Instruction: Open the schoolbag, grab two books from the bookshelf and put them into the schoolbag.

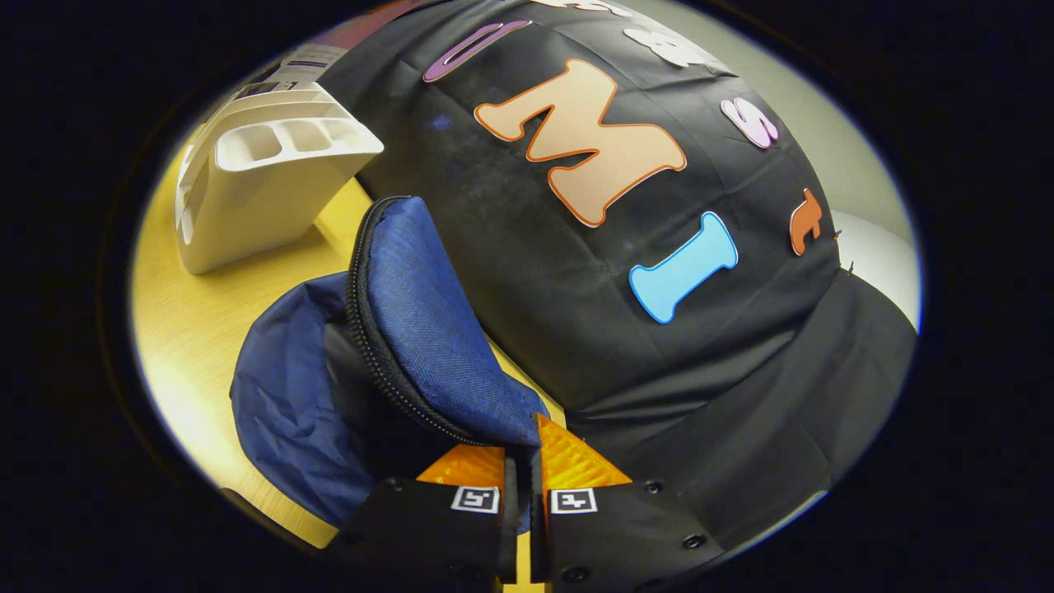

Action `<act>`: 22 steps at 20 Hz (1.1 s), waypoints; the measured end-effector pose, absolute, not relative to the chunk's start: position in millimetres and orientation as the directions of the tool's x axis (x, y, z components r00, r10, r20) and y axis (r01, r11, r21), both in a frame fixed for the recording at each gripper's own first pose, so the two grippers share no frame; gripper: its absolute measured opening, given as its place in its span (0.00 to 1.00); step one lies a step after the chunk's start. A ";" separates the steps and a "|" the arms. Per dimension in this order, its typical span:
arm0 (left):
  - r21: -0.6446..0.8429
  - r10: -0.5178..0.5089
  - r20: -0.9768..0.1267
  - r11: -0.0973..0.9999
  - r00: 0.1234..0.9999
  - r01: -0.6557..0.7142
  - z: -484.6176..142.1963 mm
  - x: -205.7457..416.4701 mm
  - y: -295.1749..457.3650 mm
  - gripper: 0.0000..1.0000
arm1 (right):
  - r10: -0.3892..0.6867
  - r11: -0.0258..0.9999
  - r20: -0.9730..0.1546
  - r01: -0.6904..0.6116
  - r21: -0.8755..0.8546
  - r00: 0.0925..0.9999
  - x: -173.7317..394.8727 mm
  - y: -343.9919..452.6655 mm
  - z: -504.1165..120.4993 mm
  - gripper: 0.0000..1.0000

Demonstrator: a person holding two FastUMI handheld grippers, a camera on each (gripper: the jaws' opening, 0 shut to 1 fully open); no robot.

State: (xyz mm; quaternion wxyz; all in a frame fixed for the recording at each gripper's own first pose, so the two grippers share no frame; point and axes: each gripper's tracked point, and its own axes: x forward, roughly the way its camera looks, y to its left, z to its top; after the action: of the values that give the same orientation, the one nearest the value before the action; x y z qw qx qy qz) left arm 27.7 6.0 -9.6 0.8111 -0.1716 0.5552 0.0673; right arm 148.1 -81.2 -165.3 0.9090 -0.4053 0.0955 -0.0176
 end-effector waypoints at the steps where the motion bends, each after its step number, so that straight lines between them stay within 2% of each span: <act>1: -0.235 -0.113 -0.915 0.929 0.386 -0.286 -11.0 30.9 -4.7 0.40 | -0.109 0.676 -0.161 -0.045 -0.736 0.981 148.8 -81.5 -164.5 0.09; 10: -0.482 -0.376 -0.810 0.864 0.450 -0.146 -67.2 78.3 -106.0 0.40 | -0.108 0.727 -0.175 -0.042 -0.685 0.979 149.4 -86.5 -160.3 0.11; 11: -0.500 -0.396 -0.797 0.856 0.455 -0.130 -78.9 85.0 -115.4 0.40 | -0.107 0.731 -0.175 -0.042 -0.681 0.979 150.0 -86.4 -159.1 0.09; 20: -0.599 -0.504 -0.692 0.800 0.517 -0.022 -172.3 131.9 -176.9 0.39 | -0.109 0.789 -0.190 -0.031 -0.614 0.976 154.6 -92.3 -156.1 0.11; 22: -0.618 -0.526 -0.666 0.786 0.530 0.003 -186.6 138.7 -190.1 0.39 | -0.107 0.801 -0.190 -0.028 -0.597 0.976 156.0 -93.4 -154.8 0.09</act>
State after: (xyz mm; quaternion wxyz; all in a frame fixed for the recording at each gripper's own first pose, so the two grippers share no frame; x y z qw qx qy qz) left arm 138.7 -190.1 -186.6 0.8267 -0.2854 0.4577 -0.1599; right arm 156.0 -93.4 -154.8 0.9429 -0.3144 0.1079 -0.0210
